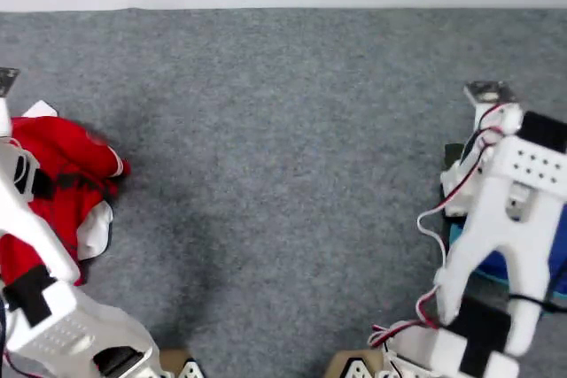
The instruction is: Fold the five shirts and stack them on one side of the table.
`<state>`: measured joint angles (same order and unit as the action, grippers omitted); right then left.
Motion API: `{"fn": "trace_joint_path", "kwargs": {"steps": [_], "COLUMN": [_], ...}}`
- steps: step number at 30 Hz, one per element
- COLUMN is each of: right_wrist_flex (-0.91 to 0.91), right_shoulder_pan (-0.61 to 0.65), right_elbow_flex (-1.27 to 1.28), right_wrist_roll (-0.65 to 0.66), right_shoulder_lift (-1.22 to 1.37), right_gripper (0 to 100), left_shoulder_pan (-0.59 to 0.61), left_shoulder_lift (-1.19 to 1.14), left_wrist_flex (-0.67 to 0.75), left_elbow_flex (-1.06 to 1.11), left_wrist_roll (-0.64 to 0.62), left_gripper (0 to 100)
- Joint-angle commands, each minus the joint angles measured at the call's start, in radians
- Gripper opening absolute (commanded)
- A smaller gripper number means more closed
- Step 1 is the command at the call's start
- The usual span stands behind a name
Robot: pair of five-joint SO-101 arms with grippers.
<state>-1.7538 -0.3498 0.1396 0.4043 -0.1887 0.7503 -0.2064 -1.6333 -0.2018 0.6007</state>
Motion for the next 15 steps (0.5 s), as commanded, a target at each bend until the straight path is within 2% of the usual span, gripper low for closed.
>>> {"fn": "trace_joint_path", "kwargs": {"steps": [1, 6, 9, 11, 15], "right_wrist_flex": [-0.044, -0.044, -0.044, -0.044, -0.044], "right_shoulder_pan": [0.007, 0.007, 0.007, 0.007, 0.007], "right_elbow_flex": [0.078, 0.203, 0.241, 0.253, 0.261], "right_wrist_roll": [-0.012, -0.012, -0.012, -0.012, -0.012], "right_shoulder_lift": [-0.116, -0.232, -0.294, -0.331, -0.381], "right_gripper": [0.9, 0.9, 0.9, 0.9, 0.9], "left_shoulder_pan": [0.018, 0.021, 0.014, -0.003, -0.028], "left_shoulder_lift": [-0.057, -0.173, -0.189, -0.163, -0.021], "left_wrist_flex": [0.066, 0.147, 0.178, 0.169, 0.084], "left_elbow_flex": [-0.036, -0.036, -0.036, -0.039, -0.077], "left_wrist_roll": [0.029, 0.021, 0.017, 0.017, 0.008], "left_gripper": [21, 19, 7, 0, 0]}}
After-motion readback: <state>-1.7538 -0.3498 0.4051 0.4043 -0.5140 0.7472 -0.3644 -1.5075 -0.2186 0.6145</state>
